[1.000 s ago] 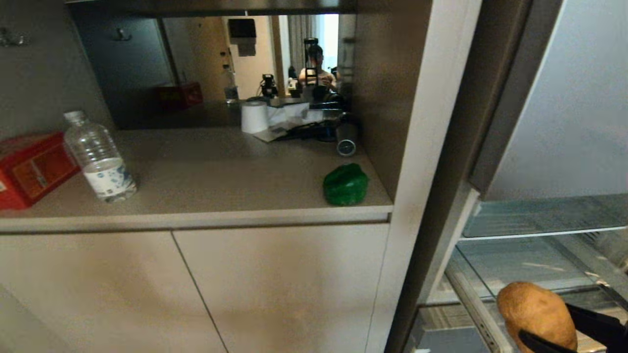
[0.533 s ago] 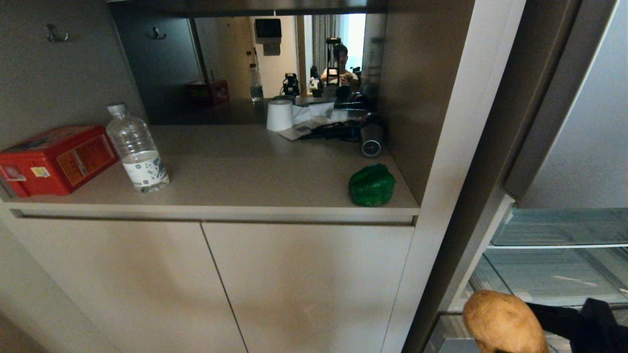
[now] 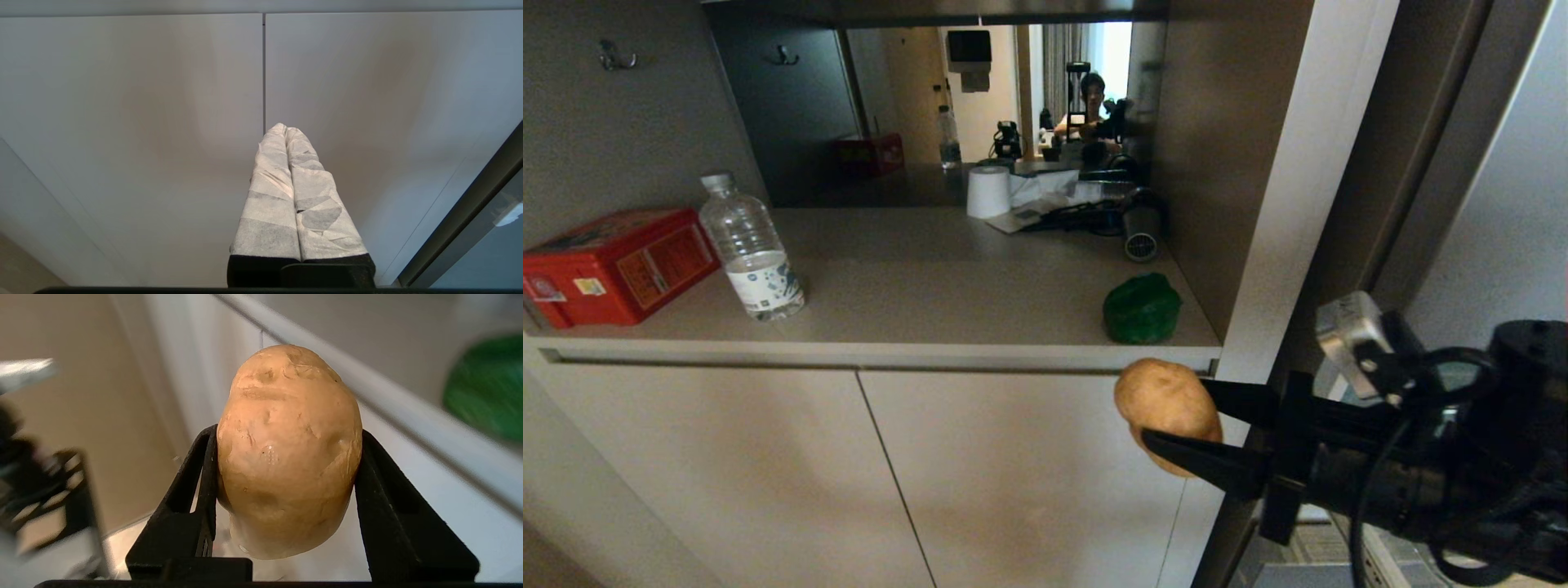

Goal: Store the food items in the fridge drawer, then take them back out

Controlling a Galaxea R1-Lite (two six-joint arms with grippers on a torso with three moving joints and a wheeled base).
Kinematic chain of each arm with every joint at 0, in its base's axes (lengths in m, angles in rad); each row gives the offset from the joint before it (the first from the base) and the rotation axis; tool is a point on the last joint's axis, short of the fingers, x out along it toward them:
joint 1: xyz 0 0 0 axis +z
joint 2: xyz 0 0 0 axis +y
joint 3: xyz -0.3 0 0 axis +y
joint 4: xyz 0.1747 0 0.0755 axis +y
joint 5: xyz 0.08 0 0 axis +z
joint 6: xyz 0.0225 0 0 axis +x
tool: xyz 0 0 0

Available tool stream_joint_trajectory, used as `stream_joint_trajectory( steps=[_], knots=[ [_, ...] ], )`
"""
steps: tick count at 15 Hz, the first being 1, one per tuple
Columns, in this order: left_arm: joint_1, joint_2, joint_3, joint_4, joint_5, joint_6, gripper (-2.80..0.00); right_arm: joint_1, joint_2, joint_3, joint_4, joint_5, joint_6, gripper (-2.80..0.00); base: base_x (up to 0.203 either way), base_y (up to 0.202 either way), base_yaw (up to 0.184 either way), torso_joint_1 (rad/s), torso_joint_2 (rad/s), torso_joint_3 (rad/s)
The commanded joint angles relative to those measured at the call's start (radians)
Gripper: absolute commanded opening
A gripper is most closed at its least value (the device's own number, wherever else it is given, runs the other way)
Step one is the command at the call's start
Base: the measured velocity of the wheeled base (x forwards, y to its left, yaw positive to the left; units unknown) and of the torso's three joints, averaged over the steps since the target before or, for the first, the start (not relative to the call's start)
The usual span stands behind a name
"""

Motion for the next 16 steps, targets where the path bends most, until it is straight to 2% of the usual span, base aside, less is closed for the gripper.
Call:
stream_joint_trajectory(
  steps=[1, 4, 9, 13, 15, 16],
  knots=[
    [0.0, 0.001, 0.0, 0.0, 0.0, 0.0, -2.8, 0.07, 0.152, -0.124, -0.007, -0.111, -0.004, -2.8, 0.0, 0.0, 0.0, 0.0, 0.0, 0.0],
    [0.0, 0.001, 0.0, 0.0, 0.0, 0.0, -2.8, 0.125, 0.267, -0.323, -0.007, -0.267, -0.012, -2.8, 0.0, 0.0, 0.0, 0.0, 0.0, 0.0],
    [0.0, 0.001, 0.0, 0.0, 0.0, 0.0, -2.8, 0.144, 0.473, -0.632, -0.006, -0.461, -0.087, -2.8, 0.0, 0.0, 0.0, 0.0, 0.0, 0.0],
    [0.0, 0.001, 0.0, 0.0, 0.0, 0.0, -2.8, 0.141, 0.609, -0.844, 0.02, -0.567, -0.136, -2.8, 0.0, 0.0, 0.0, 0.0, 0.0, 0.0],
    [0.0, 0.001, 0.0, 0.0, 0.0, 0.0, -2.8, 0.136, 0.65, -0.893, 0.066, -0.634, -0.189, -2.8, 0.0, 0.0, 0.0, 0.0, 0.0, 0.0],
    [0.0, 0.001, 0.0, 0.0, 0.0, 0.0, -2.8, 0.134, 0.658, -0.894, 0.074, -0.64, -0.198, -2.8, 0.0, 0.0, 0.0, 0.0, 0.0, 0.0]
  ],
)
